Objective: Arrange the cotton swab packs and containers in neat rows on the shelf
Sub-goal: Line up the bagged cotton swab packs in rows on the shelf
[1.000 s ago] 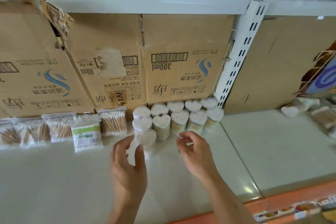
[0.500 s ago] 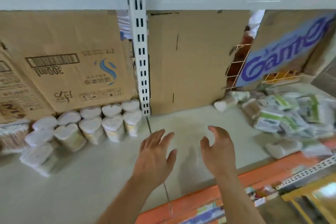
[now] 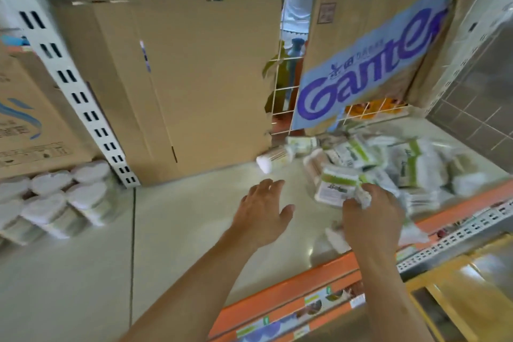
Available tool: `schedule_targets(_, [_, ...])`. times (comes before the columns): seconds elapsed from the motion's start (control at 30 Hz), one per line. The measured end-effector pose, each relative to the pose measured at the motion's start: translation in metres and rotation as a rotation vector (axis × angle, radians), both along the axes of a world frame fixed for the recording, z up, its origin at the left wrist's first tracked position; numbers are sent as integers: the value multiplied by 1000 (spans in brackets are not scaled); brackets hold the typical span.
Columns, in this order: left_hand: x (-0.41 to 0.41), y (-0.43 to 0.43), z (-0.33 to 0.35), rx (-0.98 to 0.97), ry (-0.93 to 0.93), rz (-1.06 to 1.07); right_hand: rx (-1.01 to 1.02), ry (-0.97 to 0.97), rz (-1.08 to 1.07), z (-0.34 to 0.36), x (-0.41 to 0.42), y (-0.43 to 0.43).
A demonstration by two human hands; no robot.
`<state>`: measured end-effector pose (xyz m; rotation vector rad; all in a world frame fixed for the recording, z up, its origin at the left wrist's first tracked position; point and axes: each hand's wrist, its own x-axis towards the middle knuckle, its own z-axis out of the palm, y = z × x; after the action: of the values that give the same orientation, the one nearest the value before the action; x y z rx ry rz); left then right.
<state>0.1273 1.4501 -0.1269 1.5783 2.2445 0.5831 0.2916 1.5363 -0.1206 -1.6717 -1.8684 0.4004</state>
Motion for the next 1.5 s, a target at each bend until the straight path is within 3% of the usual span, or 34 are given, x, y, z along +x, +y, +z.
schedule_targets(0.13, [26, 50, 8, 9, -281, -2, -157, -28, -100, -6, 23, 19])
schedule_targets(0.33, [49, 91, -8, 73, -424, 64, -240, -108, -64, -13, 37, 37])
schedule_targets(0.53, [52, 98, -18, 133, -418, 132, -254, -119, -24, -8, 39, 54])
schedule_targets(0.73, [38, 86, -21, 147, -458, 159, -264, -68, -150, 1, 29, 73])
schedule_targets(0.9, [20, 51, -16, 194, -529, 241, -173, 164, -181, -2, 23, 75])
schedule_targets(1.0, [4, 22, -14, 263, -573, 305, 3, 295, -95, 9, 3, 51])
schedule_targets(1.13, [-23, -25, -8, 378, -592, 423, 87, 415, 213, 22, -47, -3])
schedule_targets(1.27, [-58, -89, -4, 423, -534, 580, -210, 589, 542, 17, -101, -51])
schedule_targets(1.4, [-93, -173, -9, 486, -411, 775, -506, 695, 659, 0, -143, -92])
schedule_targets(1.5, [-115, -235, -16, 566, -458, 874, -674, 758, 751, -3, -175, -133])
